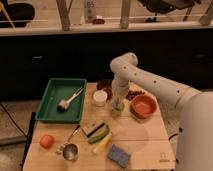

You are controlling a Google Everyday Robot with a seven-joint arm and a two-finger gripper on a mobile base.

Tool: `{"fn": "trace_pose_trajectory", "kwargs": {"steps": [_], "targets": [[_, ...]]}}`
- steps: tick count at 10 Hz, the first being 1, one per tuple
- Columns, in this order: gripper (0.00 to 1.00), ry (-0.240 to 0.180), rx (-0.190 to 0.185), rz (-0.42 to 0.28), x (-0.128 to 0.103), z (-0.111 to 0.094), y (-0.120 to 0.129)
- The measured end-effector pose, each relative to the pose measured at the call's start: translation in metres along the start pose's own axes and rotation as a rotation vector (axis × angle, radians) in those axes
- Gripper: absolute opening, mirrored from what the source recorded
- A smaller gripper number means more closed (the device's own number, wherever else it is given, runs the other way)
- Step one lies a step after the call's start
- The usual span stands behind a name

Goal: Place towel in plastic cup

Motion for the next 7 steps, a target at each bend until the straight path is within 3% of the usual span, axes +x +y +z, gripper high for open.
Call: {"fn": "trace_pose_trajectory", "kwargs": {"steps": [7], "targets": [[0.80,-0.004,-0.001,0.002,0.0026,-0.0034,0.0030]]}}
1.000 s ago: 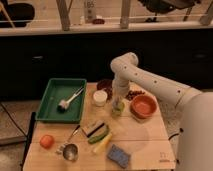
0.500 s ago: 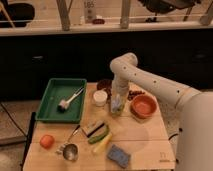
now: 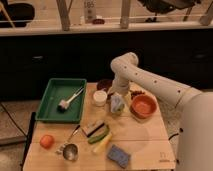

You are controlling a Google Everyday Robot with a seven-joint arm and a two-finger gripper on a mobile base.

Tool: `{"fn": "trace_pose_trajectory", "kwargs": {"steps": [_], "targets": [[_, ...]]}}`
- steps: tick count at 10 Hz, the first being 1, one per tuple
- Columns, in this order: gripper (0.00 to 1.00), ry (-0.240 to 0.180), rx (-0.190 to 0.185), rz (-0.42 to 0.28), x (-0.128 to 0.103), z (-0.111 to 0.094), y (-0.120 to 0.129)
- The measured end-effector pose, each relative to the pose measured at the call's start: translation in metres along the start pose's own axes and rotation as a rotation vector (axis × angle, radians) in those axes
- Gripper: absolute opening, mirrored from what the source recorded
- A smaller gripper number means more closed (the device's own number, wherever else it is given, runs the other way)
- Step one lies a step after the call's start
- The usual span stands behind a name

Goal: Place towel in plastic cup

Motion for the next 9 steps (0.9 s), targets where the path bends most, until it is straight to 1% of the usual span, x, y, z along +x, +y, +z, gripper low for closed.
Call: {"fn": "trace_pose_trajectory", "kwargs": {"steps": [6,9], "targets": [[0.80,-0.018,-0.006,-0.017,0.0091,-0.0028,-0.0016],[0.80,-0.018,-0.007,-0.019,0.0088,-0.0026,-0.0022]]}}
